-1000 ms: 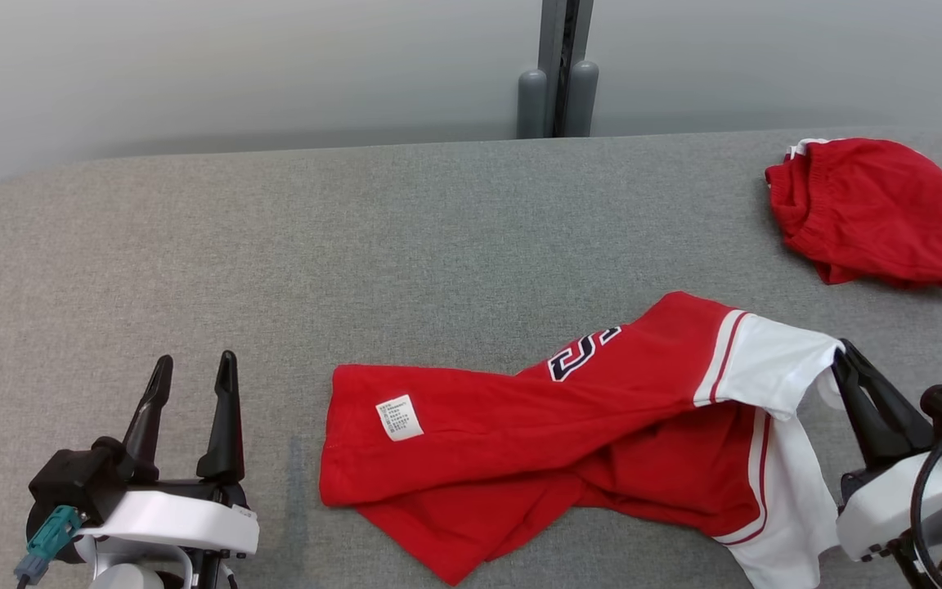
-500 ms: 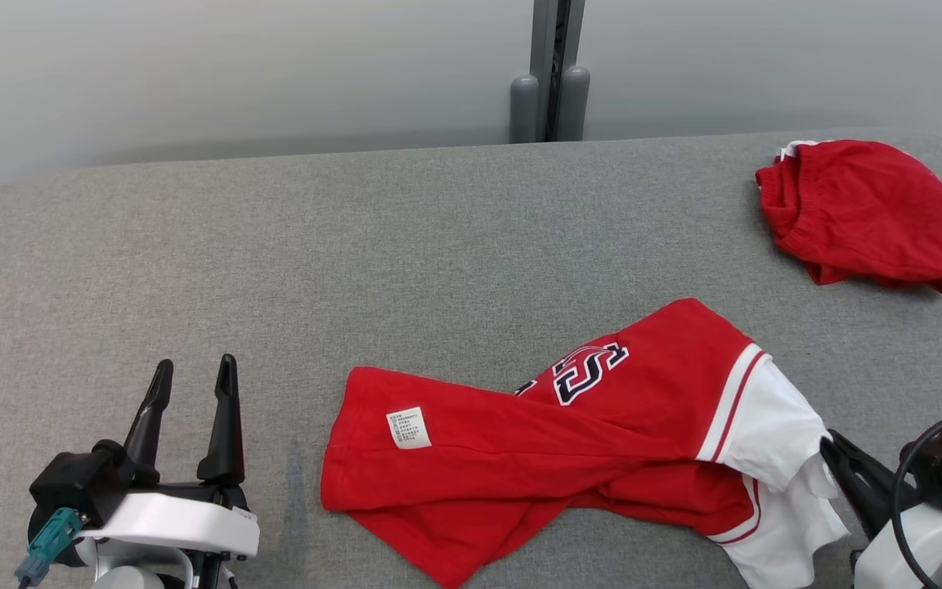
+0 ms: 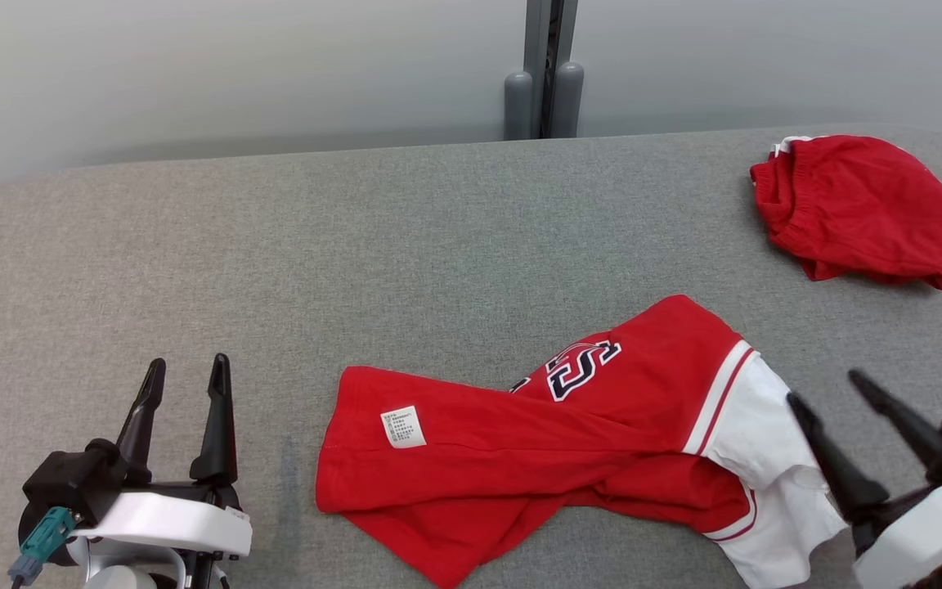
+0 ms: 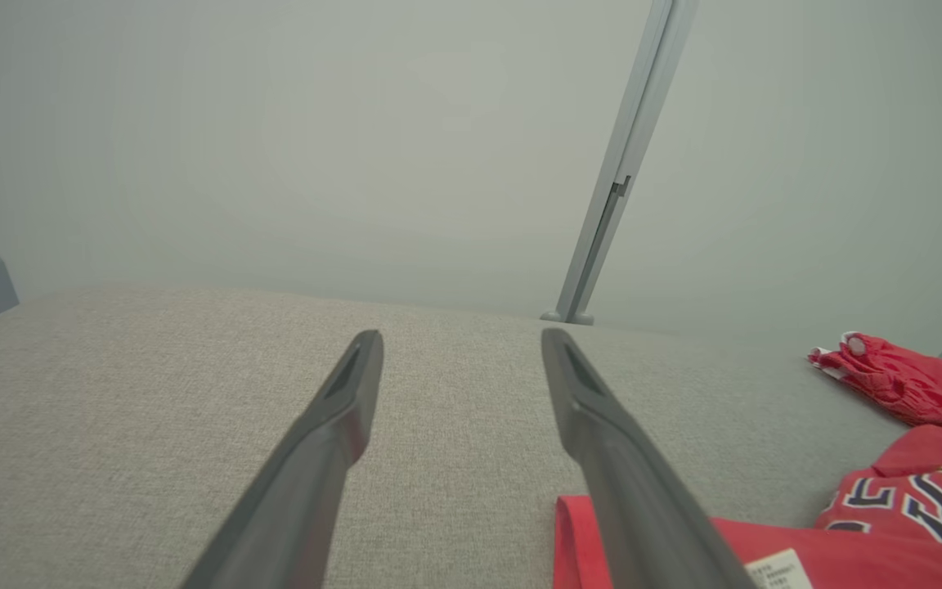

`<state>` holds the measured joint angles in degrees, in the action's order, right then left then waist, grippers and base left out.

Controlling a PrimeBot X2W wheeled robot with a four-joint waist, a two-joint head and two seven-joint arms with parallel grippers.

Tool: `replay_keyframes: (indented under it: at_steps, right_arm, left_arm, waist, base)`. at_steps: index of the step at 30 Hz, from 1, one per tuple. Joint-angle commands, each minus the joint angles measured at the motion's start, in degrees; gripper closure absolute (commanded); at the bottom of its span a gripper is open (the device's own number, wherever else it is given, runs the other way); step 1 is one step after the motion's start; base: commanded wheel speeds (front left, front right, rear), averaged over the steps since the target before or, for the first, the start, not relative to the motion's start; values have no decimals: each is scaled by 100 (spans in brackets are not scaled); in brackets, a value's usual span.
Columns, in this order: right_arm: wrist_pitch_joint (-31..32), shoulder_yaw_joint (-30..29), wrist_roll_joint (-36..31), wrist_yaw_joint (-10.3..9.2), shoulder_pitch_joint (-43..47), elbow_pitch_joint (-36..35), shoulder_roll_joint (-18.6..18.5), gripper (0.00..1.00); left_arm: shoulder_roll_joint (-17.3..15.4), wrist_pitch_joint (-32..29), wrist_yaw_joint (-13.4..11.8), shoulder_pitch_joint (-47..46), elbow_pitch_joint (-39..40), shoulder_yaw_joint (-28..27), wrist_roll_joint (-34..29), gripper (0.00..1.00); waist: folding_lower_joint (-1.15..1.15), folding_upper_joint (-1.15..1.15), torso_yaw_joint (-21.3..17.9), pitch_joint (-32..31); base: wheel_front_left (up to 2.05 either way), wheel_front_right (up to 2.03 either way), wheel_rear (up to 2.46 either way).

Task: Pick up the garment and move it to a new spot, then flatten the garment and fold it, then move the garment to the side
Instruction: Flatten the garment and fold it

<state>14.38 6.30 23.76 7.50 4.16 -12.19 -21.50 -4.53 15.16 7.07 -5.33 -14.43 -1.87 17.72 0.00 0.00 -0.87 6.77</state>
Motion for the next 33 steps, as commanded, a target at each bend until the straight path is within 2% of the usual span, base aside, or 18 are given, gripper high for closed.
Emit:
replay_keyframes:
  at_steps: [1, 10, 14, 18, 30, 33]
  right_arm:
    - [-218, -122, 8, 0, -70, -73, 42, 0]
    - [-1557, -569, 177, 2, -367, 159, 853, 0]
    - [-1819, -1030, -113, 1, -518, 557, 1343, 0]
    - [-1827, -1437, -401, 2, -552, 795, 1598, 0]
    - [-1616, -1439, -563, 2, -677, 851, 1735, 0]
    - [-1451, -1190, -448, 2, -571, 823, 1518, 0]
  left_arm:
    - [-37, 8, 26, -81, 8, -8, -22, 0]
    - [-173, -88, -41, -81, 186, -10, -29, 0]
    - [-155, -285, -61, -6, 342, 54, 52, 0]
    - [-108, -493, -58, 118, 364, 172, 130, 0]
    - [-153, -640, -137, 106, 471, 202, 212, 0]
    - [-149, -654, -158, 117, 505, 226, 215, 0]
  waist:
    - [0, 0, -4, -4]
    - [0, 0, -6, -35]
    - [0, 0, 38, -42]
    - [0, 0, 60, -27]
    - [0, 0, -8, 9]
    - [0, 0, -14, 10]
  base:
    - [0, 0, 0]
    - [0, 0, 0]
    - [0, 0, 0]
    - [0, 0, 0]
    - [0, 0, 0]
    - [0, 0, 0]
